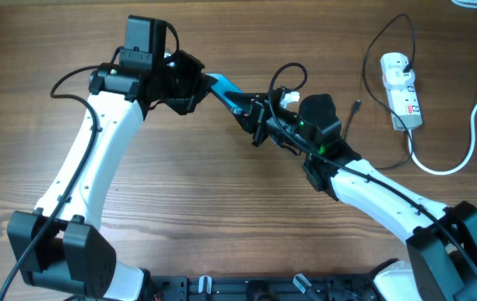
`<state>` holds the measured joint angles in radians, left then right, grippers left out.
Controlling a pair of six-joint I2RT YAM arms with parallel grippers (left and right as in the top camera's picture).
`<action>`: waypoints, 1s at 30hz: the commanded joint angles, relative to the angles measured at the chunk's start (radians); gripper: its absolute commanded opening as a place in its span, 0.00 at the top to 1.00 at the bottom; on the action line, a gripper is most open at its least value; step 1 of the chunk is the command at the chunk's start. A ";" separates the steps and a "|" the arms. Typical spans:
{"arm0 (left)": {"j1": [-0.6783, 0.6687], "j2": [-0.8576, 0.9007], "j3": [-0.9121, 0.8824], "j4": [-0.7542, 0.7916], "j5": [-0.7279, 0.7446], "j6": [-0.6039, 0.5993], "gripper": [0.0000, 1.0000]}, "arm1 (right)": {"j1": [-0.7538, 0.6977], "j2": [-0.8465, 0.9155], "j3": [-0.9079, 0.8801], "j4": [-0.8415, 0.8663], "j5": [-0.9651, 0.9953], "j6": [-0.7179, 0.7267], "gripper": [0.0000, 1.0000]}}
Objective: Plug charger to phone and switch on socket
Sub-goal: 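Open the right gripper and withdraw it, leaving the phone in the left gripper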
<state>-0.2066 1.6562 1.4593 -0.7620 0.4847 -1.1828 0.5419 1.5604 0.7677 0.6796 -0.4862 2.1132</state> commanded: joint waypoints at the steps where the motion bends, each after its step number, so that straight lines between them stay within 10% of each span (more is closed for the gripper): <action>1: 0.036 -0.001 0.011 0.022 -0.005 0.027 0.96 | 0.011 0.001 -0.022 -0.043 -0.055 -0.042 0.82; 6: 0.056 -0.001 0.011 0.022 0.013 0.048 0.96 | 0.011 0.001 -0.022 -0.047 -0.054 -0.042 0.82; 13: 0.108 -0.001 0.011 0.026 0.013 0.282 0.96 | 0.011 0.001 -0.022 -0.156 -0.044 -0.066 0.49; 17: 0.158 -0.001 0.011 0.030 0.101 0.531 0.96 | 0.010 0.001 -0.022 -0.379 0.119 -0.415 0.36; 21: 0.191 -0.001 0.011 0.029 0.332 0.793 0.96 | 0.010 0.001 -0.022 -0.402 0.198 -0.737 0.01; 30: 0.198 -0.001 0.011 -0.005 0.429 0.879 0.96 | 0.010 0.001 -0.022 -0.528 0.270 -0.961 0.01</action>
<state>-0.0135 1.6588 1.4593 -0.7555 0.8398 -0.3569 0.5488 1.5593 0.7444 0.1665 -0.2653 1.2690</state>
